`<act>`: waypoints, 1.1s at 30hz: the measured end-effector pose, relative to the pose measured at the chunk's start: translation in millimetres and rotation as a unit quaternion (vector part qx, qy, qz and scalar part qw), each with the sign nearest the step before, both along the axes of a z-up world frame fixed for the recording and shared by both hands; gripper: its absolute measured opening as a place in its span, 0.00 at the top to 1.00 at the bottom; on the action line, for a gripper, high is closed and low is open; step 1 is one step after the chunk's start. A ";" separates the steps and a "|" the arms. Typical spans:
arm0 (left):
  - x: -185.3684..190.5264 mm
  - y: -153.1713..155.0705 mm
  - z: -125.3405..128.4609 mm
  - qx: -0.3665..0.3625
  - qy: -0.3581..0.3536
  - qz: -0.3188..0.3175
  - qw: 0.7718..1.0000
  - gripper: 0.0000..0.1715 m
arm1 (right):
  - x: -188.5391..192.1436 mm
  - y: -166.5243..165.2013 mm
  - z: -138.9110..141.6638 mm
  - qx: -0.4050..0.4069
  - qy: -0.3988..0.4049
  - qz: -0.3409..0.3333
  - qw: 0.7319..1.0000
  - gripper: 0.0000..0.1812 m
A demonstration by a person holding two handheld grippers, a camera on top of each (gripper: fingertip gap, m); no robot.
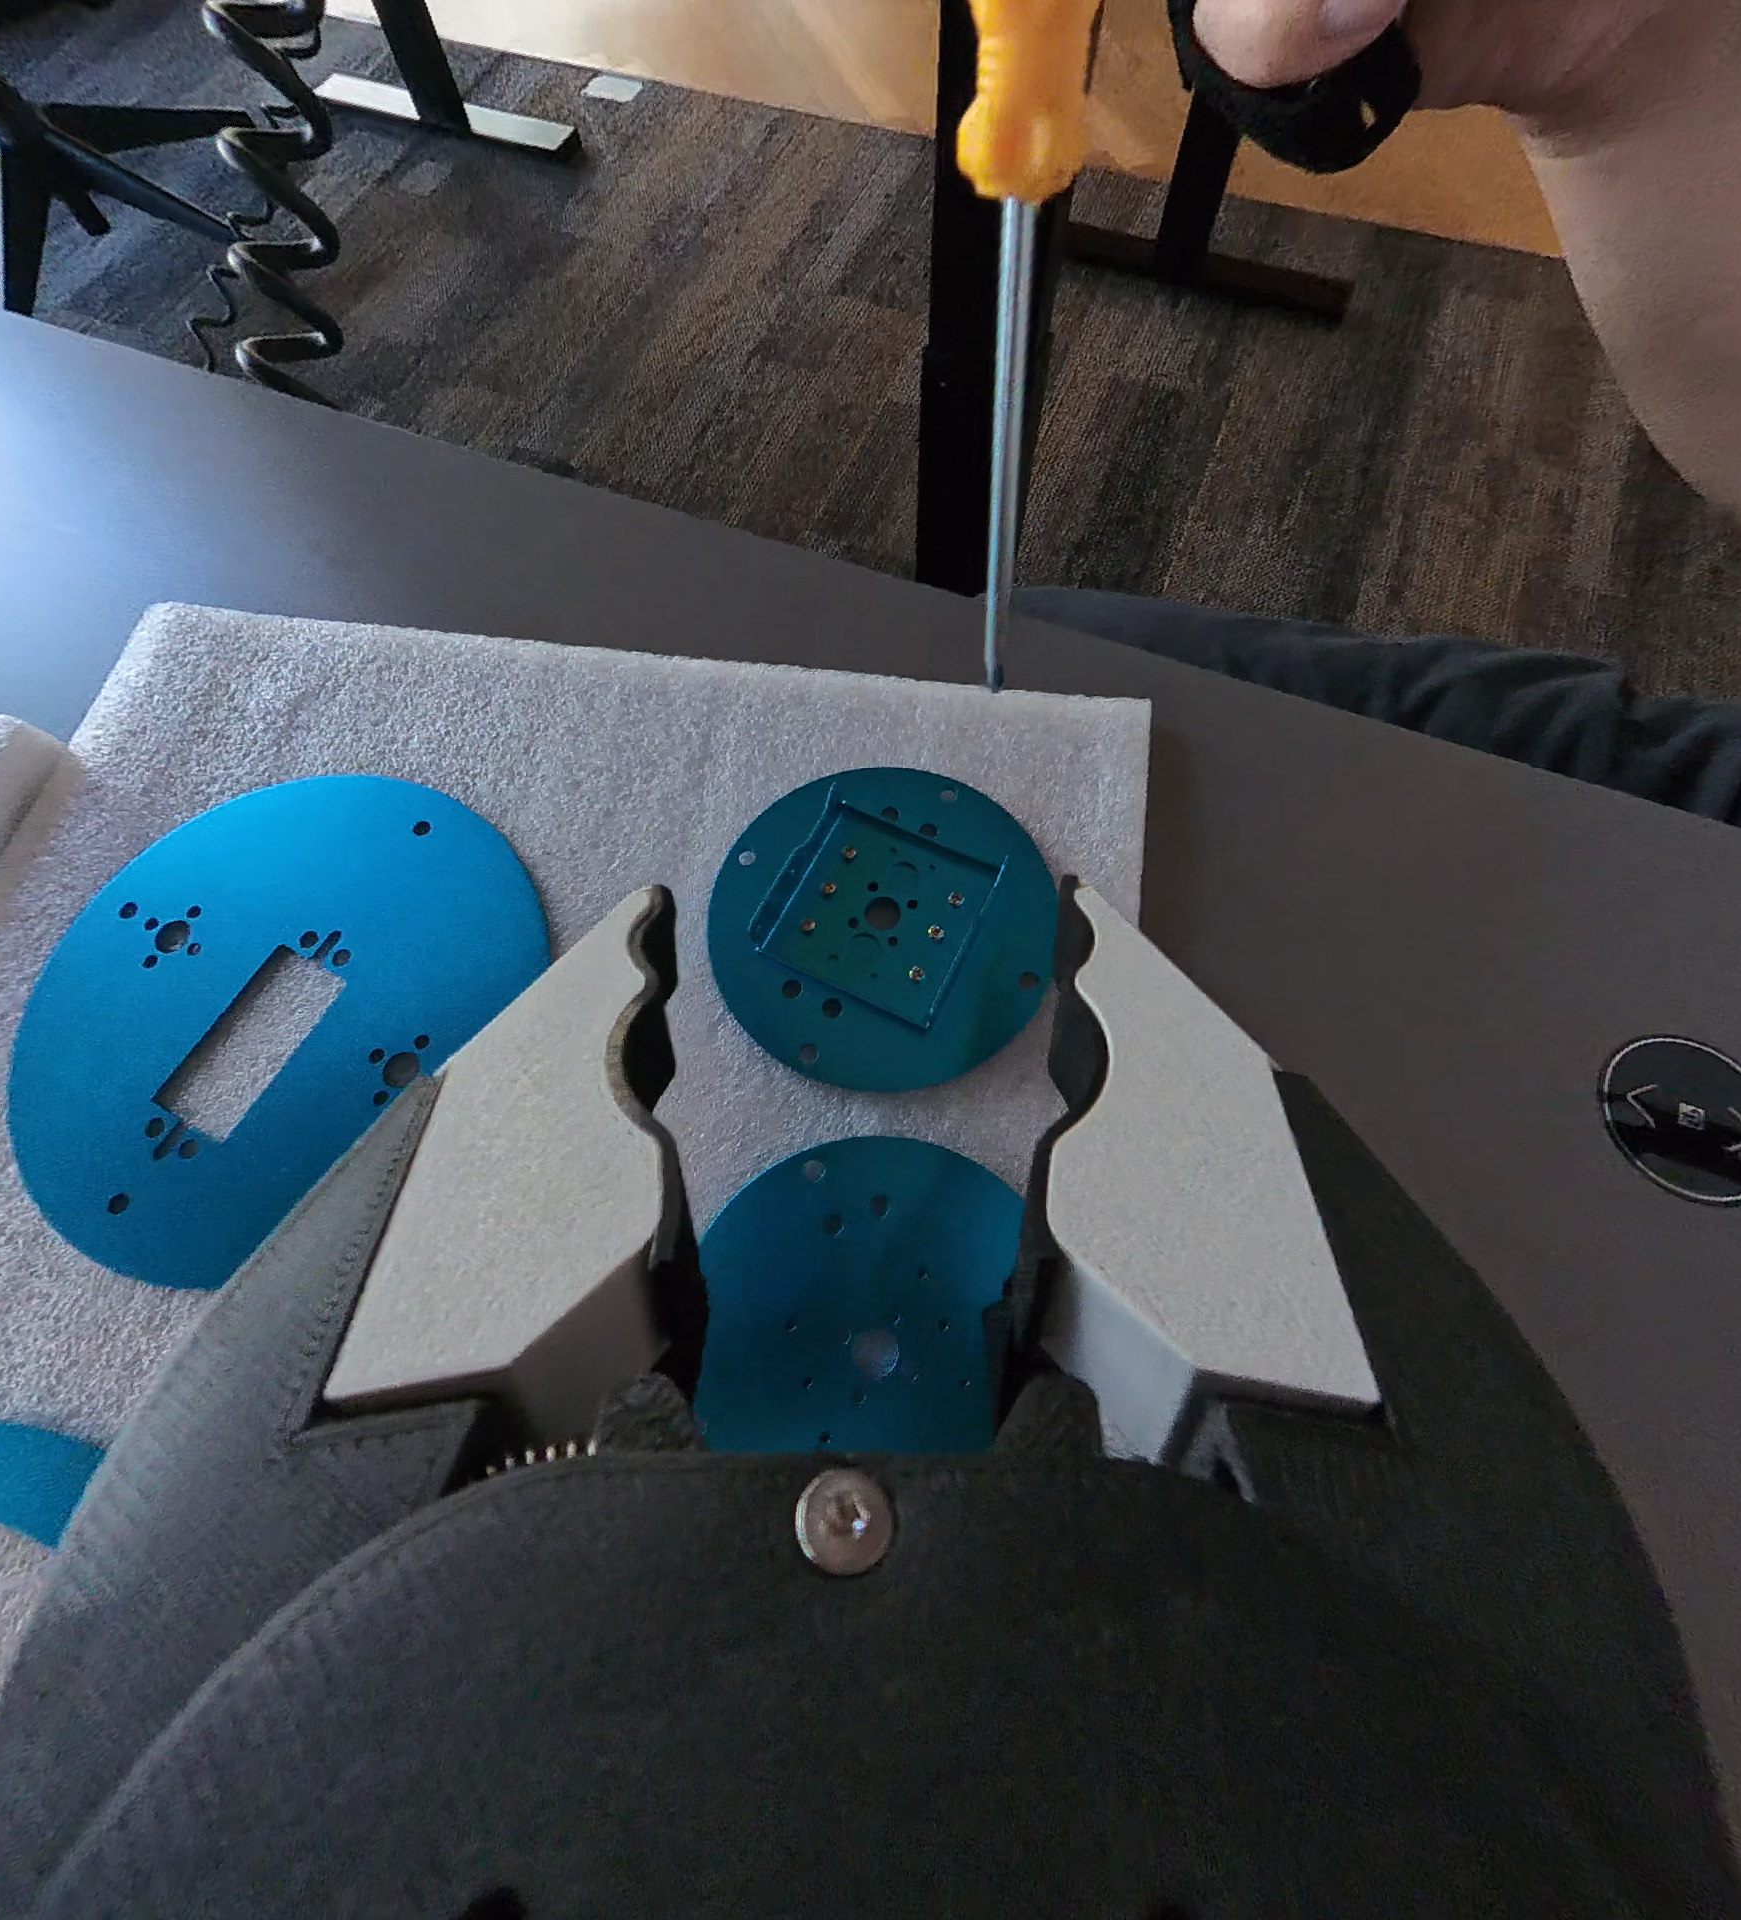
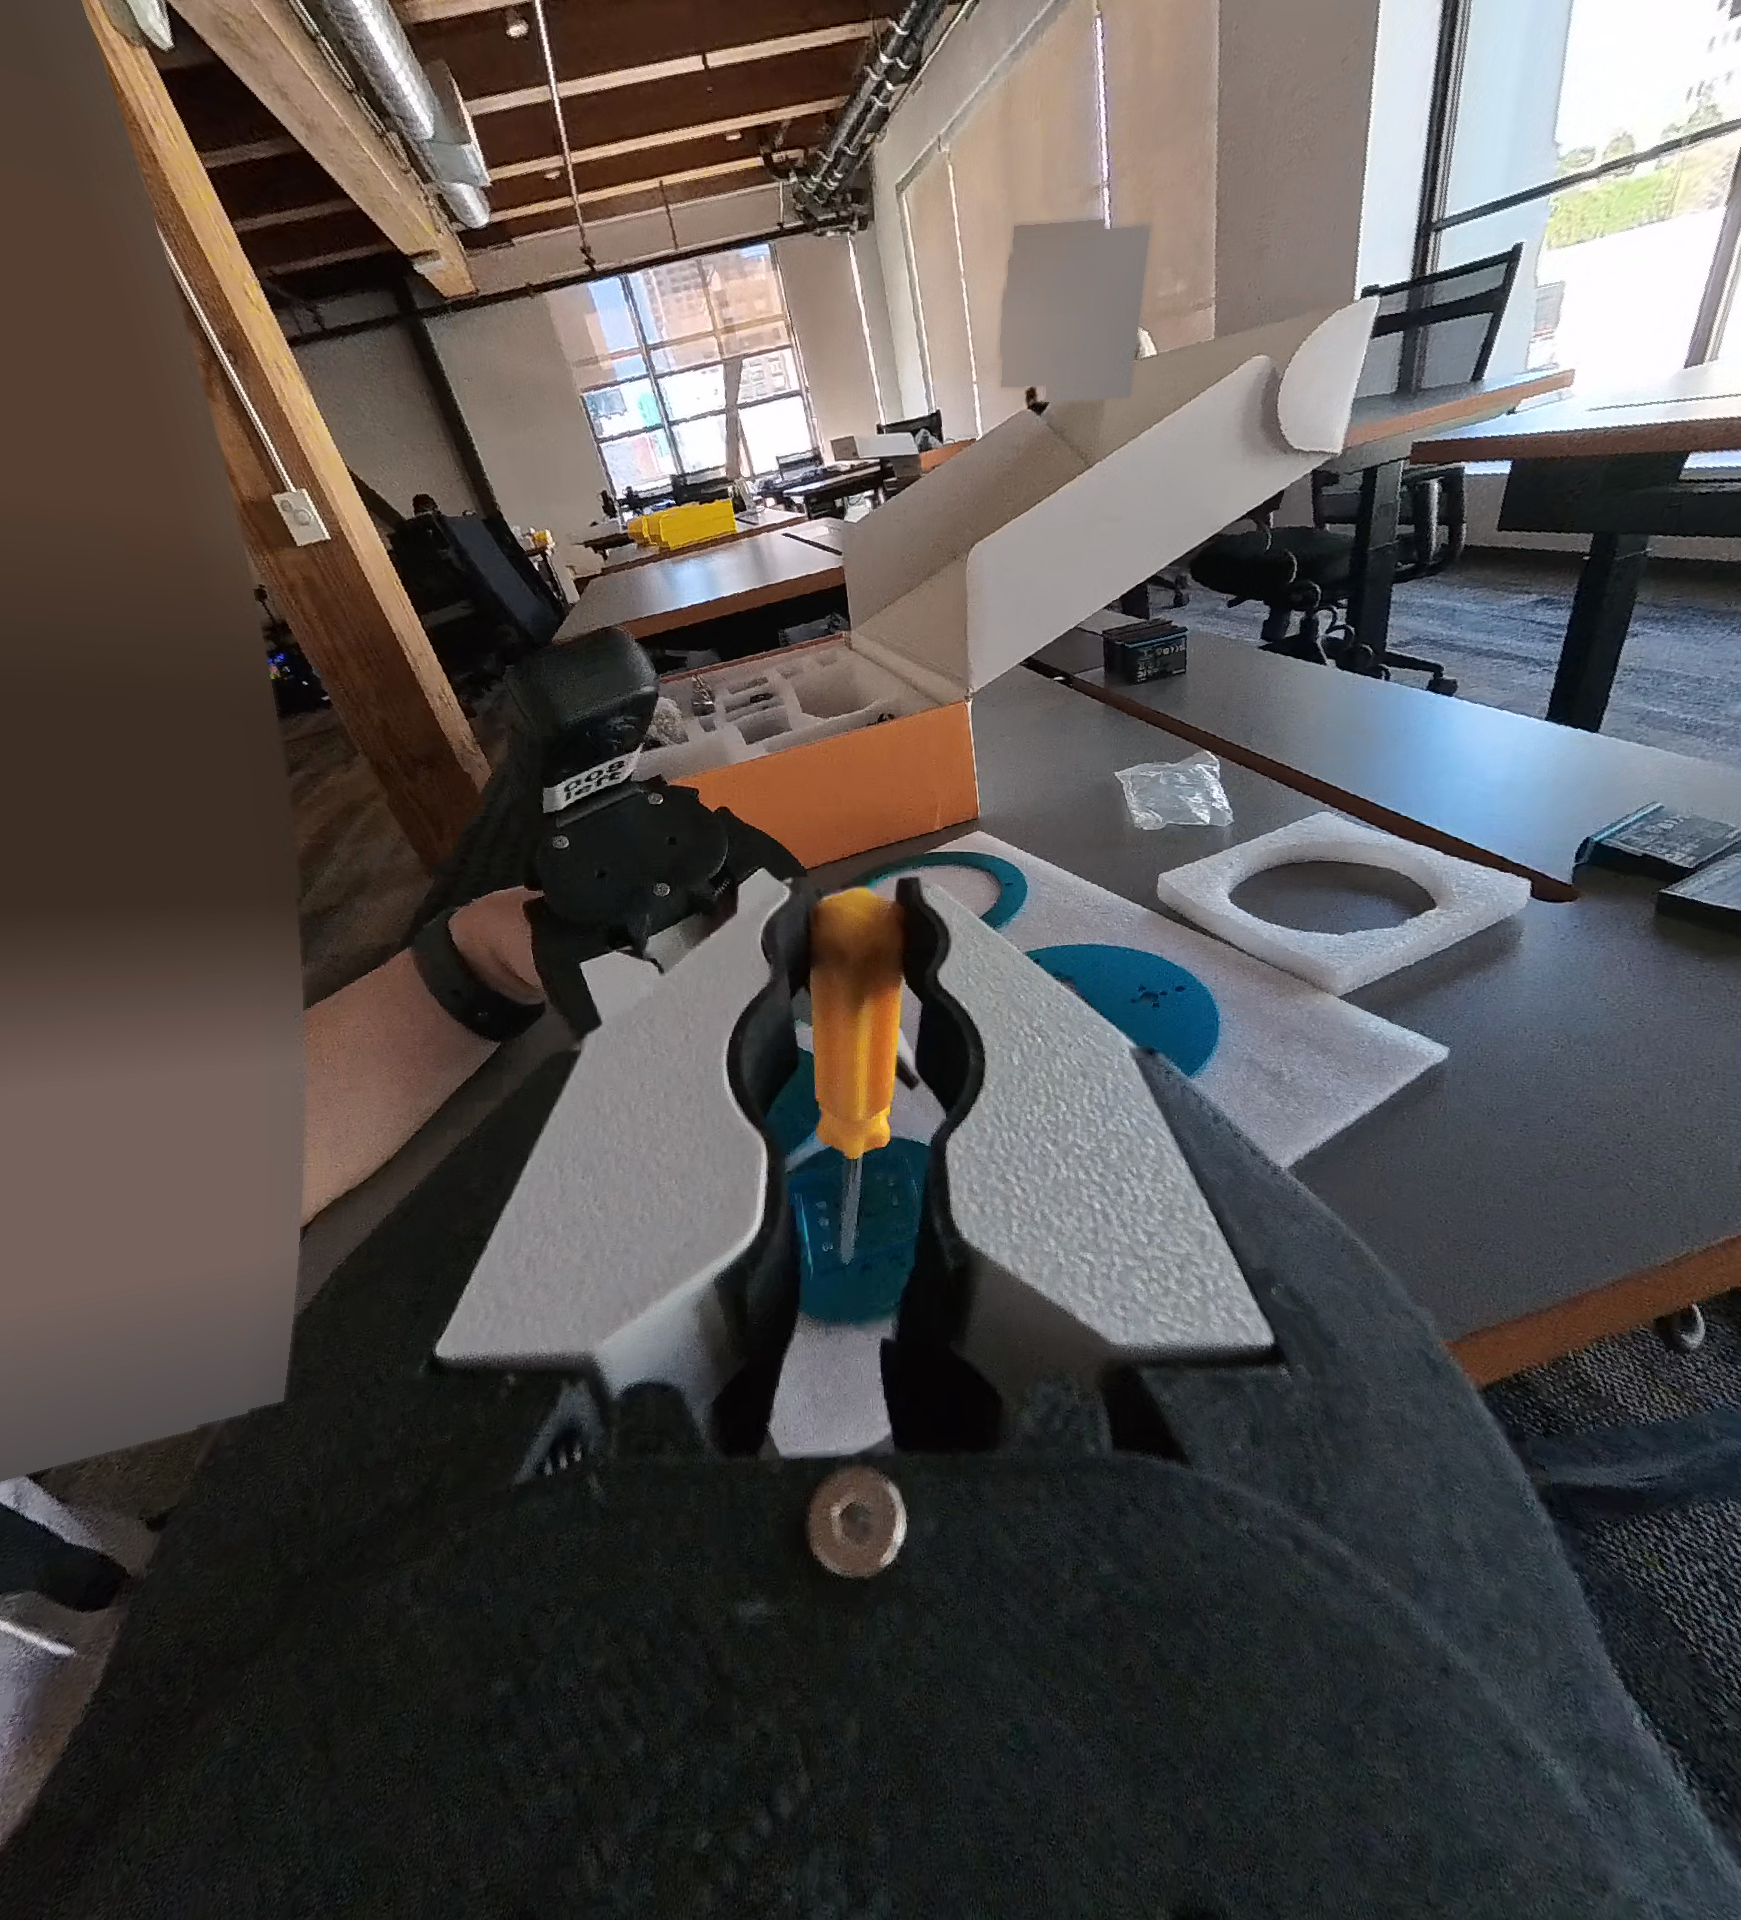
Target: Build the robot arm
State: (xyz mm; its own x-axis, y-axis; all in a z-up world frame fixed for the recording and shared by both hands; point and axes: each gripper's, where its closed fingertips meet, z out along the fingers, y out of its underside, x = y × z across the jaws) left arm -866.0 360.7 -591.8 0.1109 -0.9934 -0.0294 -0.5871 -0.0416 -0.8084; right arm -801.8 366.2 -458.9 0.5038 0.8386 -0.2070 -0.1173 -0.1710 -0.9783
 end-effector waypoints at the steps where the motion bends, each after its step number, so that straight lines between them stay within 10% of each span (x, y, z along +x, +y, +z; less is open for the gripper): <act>1: -1.1 -0.7 -1.5 0.001 0.005 -0.003 1.000 0.58 | -1.7 -0.8 2.2 -0.001 0.010 0.009 1.000 0.91; 12: 5.2 -0.7 53.7 -0.047 -0.163 -0.021 0.985 0.76 | -62.0 4.2 -7.6 0.028 -0.058 0.093 0.994 0.91; 21: 18.6 -7.0 36.4 -0.023 -0.132 -0.046 0.990 0.99 | -72.7 8.2 -16.0 0.023 -0.086 0.098 0.991 0.91; 33: 18.3 -9.9 32.0 -0.022 -0.119 -0.051 0.991 0.99 | -75.5 7.8 -20.1 0.011 -0.087 0.105 0.991 0.91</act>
State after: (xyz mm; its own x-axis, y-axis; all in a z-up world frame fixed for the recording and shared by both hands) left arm -847.7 350.8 -559.9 0.0089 -0.9995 0.0288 -0.3831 -0.0300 -0.9232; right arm -877.3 374.0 -479.0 0.3433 0.9323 -0.1135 0.0893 -0.1527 -0.9842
